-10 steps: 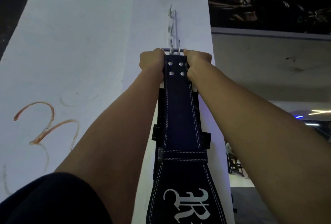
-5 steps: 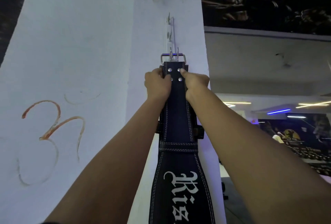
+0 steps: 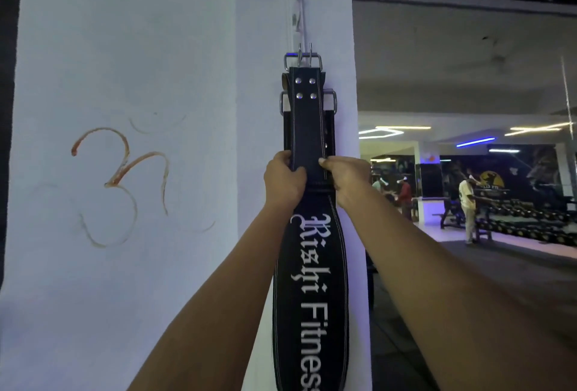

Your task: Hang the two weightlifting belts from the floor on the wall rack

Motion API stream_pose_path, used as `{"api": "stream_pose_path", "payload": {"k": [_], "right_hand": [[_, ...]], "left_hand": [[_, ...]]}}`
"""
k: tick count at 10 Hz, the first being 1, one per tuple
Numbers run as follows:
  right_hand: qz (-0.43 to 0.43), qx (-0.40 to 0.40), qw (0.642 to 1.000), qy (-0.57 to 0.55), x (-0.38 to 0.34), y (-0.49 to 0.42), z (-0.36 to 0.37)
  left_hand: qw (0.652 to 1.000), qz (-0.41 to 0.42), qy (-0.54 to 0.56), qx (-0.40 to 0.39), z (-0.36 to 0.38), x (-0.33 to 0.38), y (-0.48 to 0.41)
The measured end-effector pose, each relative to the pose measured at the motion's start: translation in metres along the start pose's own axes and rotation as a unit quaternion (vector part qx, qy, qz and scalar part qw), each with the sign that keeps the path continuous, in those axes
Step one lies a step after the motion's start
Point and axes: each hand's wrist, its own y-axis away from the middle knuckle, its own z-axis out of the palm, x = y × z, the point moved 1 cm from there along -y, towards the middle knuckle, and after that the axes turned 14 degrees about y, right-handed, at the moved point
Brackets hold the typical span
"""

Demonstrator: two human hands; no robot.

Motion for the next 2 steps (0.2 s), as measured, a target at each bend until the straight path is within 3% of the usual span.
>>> {"api": "stream_pose_path", "payload": {"k": [2], "right_hand": [[0.064, -0.015, 0.997, 0.029, 0.041, 0.042, -0.034]], "left_hand": [[0.998, -0.026, 0.023, 0.049, -0.01, -0.012, 0.065]]}}
